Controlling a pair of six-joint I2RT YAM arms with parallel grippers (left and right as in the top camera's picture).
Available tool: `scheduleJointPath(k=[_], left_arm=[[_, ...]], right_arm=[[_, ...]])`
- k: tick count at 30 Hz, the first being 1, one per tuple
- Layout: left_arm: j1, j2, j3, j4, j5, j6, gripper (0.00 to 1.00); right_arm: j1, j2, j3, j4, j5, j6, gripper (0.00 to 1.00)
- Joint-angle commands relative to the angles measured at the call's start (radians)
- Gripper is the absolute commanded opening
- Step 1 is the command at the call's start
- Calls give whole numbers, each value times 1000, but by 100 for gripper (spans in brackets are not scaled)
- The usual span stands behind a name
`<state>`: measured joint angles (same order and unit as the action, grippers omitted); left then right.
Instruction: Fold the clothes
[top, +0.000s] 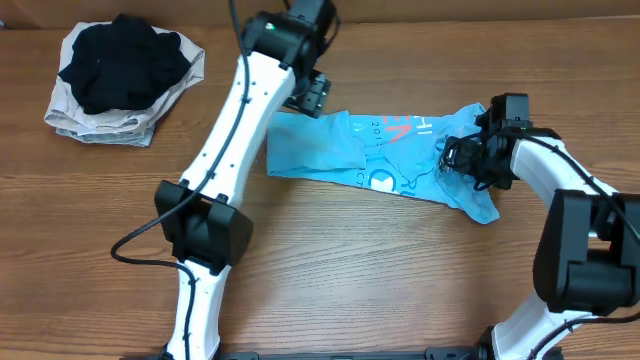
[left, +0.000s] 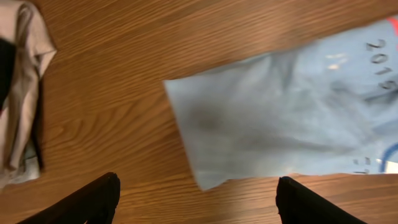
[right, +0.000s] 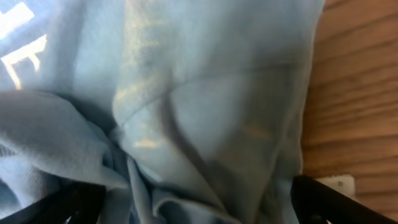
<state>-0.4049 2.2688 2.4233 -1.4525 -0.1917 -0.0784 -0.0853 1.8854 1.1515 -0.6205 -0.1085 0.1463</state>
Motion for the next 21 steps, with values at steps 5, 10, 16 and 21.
scheduleJointPath(k=[5, 10, 16, 21], left_arm=[[39, -6, 25, -16, 9, -15, 81], [39, -6, 25, -13, 9, -15, 82], [48, -6, 25, -3, 1, -15, 81], [89, -6, 25, 11, 1, -24, 82]], right_arm=[[-9, 44, -13, 28, -31, 71, 100], [-9, 44, -13, 24, -23, 92, 54], [-23, 35, -7, -2, -57, 94, 5], [-101, -5, 34, -74, -103, 93, 4]])
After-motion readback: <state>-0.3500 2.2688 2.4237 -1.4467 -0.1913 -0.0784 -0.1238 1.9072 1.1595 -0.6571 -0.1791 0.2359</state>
